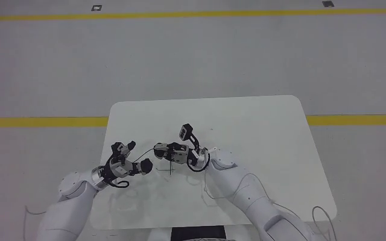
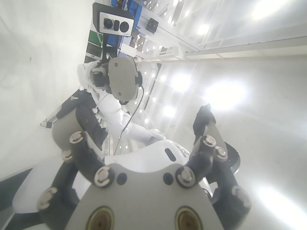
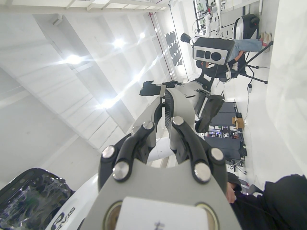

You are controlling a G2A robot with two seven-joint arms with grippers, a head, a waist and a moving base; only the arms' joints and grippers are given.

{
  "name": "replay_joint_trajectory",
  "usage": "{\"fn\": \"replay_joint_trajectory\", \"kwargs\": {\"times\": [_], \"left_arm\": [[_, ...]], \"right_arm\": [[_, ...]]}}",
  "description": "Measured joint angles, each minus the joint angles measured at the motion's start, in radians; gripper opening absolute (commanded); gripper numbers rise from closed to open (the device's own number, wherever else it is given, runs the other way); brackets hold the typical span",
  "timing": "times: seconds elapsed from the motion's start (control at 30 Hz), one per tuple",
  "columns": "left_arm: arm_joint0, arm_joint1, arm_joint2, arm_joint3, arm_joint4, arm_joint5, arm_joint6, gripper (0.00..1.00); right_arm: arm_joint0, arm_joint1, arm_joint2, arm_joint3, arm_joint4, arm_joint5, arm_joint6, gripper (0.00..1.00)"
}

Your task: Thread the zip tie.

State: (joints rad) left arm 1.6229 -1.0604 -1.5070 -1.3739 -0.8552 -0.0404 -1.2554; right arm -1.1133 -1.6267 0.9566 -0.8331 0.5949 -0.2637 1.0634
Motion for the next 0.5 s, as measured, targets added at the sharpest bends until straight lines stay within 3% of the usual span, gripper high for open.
{"fn": "replay_joint_trajectory", "kwargs": {"times": [0.13,0.5], "left_arm": [[0.002,-0.001,0.014,-0.014,0.001,0.005,0.024,1.0],[0.004,0.005,0.023,-0.008,-0.008,0.011,0.005,0.99]], "right_arm": [[-0.021,0.003,-0.005,-0.043,-0.018,0.001,-0.035,0.0],[-0.047,0.02,-0.007,-0.107,-0.07,0.013,-0.073,0.0]]}}
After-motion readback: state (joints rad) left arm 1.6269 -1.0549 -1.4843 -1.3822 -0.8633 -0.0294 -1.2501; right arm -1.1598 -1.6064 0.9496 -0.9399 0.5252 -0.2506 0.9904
